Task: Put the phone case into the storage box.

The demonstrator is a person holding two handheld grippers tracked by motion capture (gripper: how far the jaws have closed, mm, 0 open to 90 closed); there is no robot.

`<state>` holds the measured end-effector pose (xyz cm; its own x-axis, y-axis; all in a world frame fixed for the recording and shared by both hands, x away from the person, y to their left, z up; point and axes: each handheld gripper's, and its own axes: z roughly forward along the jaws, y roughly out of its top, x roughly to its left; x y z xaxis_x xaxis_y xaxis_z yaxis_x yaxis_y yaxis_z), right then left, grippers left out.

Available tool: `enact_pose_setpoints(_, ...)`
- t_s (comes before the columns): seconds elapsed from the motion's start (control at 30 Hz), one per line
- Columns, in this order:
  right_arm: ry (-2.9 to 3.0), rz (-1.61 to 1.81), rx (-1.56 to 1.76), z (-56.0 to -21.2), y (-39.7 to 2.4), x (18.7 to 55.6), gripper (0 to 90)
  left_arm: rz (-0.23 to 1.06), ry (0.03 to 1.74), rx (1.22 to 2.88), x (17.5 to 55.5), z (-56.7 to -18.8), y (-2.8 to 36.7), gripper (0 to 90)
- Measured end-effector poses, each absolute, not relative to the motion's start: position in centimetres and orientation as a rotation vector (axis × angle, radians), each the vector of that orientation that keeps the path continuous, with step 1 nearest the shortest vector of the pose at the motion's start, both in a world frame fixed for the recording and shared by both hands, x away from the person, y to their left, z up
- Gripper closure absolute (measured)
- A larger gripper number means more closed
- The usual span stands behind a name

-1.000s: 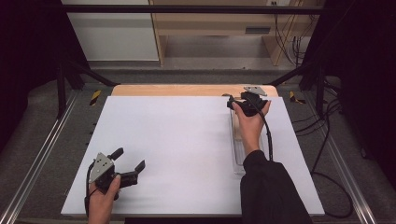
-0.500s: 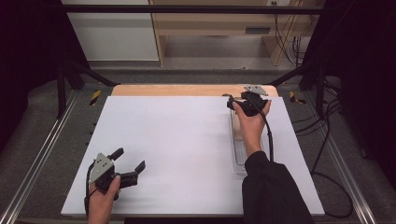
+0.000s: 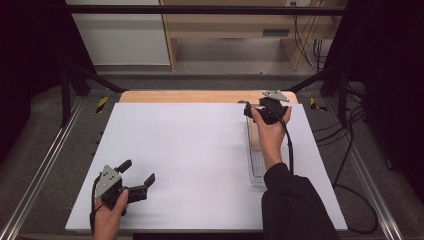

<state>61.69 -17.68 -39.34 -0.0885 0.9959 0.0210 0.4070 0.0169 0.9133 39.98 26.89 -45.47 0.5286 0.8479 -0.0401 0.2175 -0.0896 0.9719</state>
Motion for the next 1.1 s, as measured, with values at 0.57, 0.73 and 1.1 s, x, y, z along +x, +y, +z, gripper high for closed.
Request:
enact_pose_setpoints(0.57,1.613,1.083,1.452,-38.1,-18.3,60.5,4.9,0.679,0.936,1.604,40.0,-45.7,27.5,2.1)
enact_pose_setpoints(0.73,1.617,1.088,1.436,-37.6,-18.4,60.0,4.8,0.675,0.934,1.603,39.9,-45.6,27.6,2.1)
enact_pose_setpoints(1.1,1.606,1.138,1.431,-36.7,-18.6,59.2,4.8,0.675,0.931,1.594,39.9,-45.6,27.7,2.1)
